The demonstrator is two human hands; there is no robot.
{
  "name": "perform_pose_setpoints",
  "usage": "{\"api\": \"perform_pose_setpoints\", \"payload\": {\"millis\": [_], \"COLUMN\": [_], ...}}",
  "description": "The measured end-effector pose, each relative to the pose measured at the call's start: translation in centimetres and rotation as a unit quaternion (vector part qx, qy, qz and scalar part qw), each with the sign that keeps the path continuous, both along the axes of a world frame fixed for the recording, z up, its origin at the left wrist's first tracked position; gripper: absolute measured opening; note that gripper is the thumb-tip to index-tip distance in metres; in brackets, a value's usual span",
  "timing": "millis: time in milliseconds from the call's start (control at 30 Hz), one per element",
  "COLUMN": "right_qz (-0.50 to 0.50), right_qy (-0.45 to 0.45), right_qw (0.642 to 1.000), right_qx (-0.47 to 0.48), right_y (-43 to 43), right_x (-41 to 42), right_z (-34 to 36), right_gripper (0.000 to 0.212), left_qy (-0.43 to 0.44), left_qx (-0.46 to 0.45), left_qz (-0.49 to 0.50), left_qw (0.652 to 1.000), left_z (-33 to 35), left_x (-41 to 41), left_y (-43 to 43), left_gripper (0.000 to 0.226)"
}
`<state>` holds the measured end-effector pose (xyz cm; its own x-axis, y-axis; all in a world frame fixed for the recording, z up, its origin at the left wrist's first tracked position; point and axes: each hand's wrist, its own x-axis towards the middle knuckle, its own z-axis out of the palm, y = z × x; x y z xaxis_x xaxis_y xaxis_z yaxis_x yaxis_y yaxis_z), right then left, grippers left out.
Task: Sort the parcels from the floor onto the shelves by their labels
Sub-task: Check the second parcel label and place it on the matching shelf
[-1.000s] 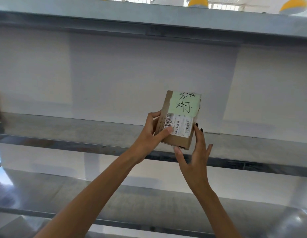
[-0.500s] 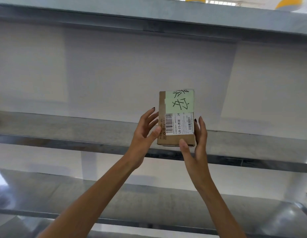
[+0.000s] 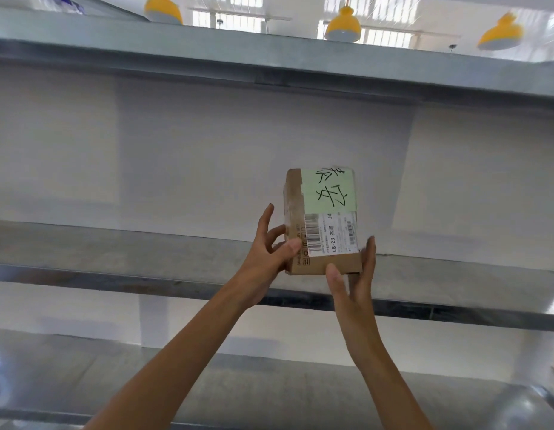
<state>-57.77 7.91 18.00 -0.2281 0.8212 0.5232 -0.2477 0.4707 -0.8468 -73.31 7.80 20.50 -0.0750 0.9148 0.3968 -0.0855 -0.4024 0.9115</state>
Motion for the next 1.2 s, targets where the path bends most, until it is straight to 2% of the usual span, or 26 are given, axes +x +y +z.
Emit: {"api": "perform_pose_setpoints", "payload": {"millis": [100, 167, 267, 367, 433, 567, 633, 733, 867, 1000, 1067, 1133, 1200], "right_qz": [0.108, 0.149, 0.116, 0.095, 0.090, 0.069, 0.058, 0.034, 0.008, -0.013, -0.011, -0.003, 0.002], "right_qy": [0.048, 0.087, 0.124, 0.110, 0.092, 0.074, 0.059, 0.037, 0.032, 0.049, 0.055, 0.057, 0.060], "right_qw": [0.986, 0.975, 0.977, 0.982, 0.984, 0.986, 0.988, 0.992, 0.995, 0.994, 0.993, 0.993, 0.994], "right_qx": [-0.119, -0.143, -0.128, -0.122, -0.124, -0.134, -0.128, -0.112, -0.098, -0.100, -0.102, -0.099, -0.090], "right_y": [-0.2, -0.2, -0.3, -0.2, -0.2, -0.2, -0.3, -0.3, 0.1, 0.9, 1.1, 1.3, 1.7], "right_x": [0.2, 0.3, 0.5, 1.0, 1.6, 2.4, 2.7, 3.1, 3.5, 3.9, 4.1, 4.0, 3.8], "right_z": [-0.1, -0.1, 0.6, 1.5, 1.9, 2.3, 2.5, 2.7, 3.2, 3.2, 3.4, 3.8, 4.1], "right_gripper": [0.105, 0.101, 0.102, 0.108, 0.110, 0.091, 0.093, 0.098, 0.091, 0.100, 0.103, 0.097, 0.076], "left_qy": [0.003, 0.024, 0.046, 0.082, 0.076, 0.048, 0.033, 0.028, 0.035, 0.067, 0.041, 0.025, 0.028], "left_qx": [0.008, 0.012, 0.032, 0.068, 0.088, 0.108, 0.107, 0.077, 0.053, 0.046, 0.037, 0.036, 0.034], "left_qz": [0.000, -0.008, -0.014, 0.025, 0.050, 0.048, 0.038, 0.037, 0.054, 0.058, 0.066, 0.077, 0.082], "left_qw": [1.000, 1.000, 0.998, 0.994, 0.992, 0.992, 0.993, 0.996, 0.997, 0.995, 0.996, 0.996, 0.996], "left_z": [0.3, 0.4, 1.0, 2.6, 3.6, 4.9, 4.9, 4.3, 3.3, 2.7, 2.6, 2.2, 1.8], "left_x": [0.7, 1.0, 0.9, 0.5, -0.1, -1.5, -1.5, -1.2, -1.2, -1.2, -1.2, -1.4, -1.7], "left_y": [0.1, 0.0, -0.2, -0.6, -0.7, -0.6, -0.7, -0.8, -0.9, -1.0, -0.9, -0.8, -0.9], "left_gripper": [0.108, 0.107, 0.112, 0.121, 0.113, 0.085, 0.072, 0.082, 0.087, 0.055, 0.046, 0.046, 0.044]}}
